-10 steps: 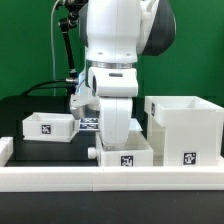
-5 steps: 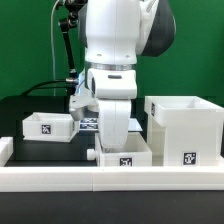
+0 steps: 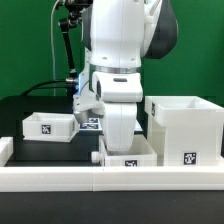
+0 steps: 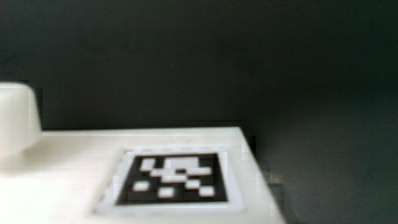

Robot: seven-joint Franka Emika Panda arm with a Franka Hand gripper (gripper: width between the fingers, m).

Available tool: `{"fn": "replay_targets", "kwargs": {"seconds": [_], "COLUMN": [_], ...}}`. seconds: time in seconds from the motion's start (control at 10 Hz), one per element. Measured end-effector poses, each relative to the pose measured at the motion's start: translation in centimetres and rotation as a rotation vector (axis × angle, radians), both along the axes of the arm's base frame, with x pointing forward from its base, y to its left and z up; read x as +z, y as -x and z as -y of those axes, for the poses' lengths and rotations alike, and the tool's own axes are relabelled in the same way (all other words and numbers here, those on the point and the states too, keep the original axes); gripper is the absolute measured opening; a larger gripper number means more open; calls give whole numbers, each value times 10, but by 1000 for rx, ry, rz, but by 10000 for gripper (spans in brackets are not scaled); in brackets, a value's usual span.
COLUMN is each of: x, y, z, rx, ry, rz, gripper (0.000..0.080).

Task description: Assemble drawer

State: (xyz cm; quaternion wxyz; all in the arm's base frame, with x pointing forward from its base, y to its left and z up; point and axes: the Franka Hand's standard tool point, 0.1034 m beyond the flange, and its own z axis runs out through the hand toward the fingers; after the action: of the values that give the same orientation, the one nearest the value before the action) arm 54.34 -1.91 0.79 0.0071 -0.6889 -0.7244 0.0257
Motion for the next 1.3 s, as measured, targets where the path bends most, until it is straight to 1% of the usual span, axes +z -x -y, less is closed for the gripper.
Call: {"fn": "replay_targets", "kwargs": {"seconds": [0.3, 0.6, 1.0, 1.3], "x": [1, -1, 1, 0], "y": [-3, -2, -4, -4], "z": [0, 1, -6, -8], "rx": [-6, -7, 2, -4], "ry": [-1, -1, -6, -8], "rz": [30, 26, 31, 29], "gripper": [42, 42, 42, 42]}}
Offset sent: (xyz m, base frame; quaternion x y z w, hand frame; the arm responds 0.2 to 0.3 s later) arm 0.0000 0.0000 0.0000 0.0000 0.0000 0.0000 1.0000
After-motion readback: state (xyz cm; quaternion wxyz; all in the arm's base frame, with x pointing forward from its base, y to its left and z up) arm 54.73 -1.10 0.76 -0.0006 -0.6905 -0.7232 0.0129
